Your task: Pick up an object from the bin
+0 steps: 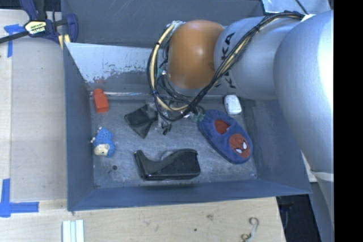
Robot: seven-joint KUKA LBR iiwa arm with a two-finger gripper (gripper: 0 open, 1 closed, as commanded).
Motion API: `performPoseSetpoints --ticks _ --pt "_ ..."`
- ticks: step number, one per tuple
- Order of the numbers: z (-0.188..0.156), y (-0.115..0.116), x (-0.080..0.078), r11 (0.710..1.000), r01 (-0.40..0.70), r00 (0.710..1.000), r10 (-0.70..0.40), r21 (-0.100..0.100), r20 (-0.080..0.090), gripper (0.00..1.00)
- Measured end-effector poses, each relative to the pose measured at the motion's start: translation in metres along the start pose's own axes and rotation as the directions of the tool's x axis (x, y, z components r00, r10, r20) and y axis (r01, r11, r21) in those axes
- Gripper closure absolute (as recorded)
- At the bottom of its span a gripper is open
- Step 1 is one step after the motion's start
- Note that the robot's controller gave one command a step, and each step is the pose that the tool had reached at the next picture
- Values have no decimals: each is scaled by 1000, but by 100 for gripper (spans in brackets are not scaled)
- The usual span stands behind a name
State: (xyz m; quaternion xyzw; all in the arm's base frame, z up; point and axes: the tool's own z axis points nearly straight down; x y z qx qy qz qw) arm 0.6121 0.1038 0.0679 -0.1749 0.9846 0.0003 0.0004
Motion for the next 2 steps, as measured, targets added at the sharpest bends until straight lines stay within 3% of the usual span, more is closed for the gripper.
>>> performPoseSetpoints --ticks 1,2 --pt "-123 -17 7 998 62 998 -62 4 11 100" --pt "-220 -18 2 997 81 997 -81 5 12 100"
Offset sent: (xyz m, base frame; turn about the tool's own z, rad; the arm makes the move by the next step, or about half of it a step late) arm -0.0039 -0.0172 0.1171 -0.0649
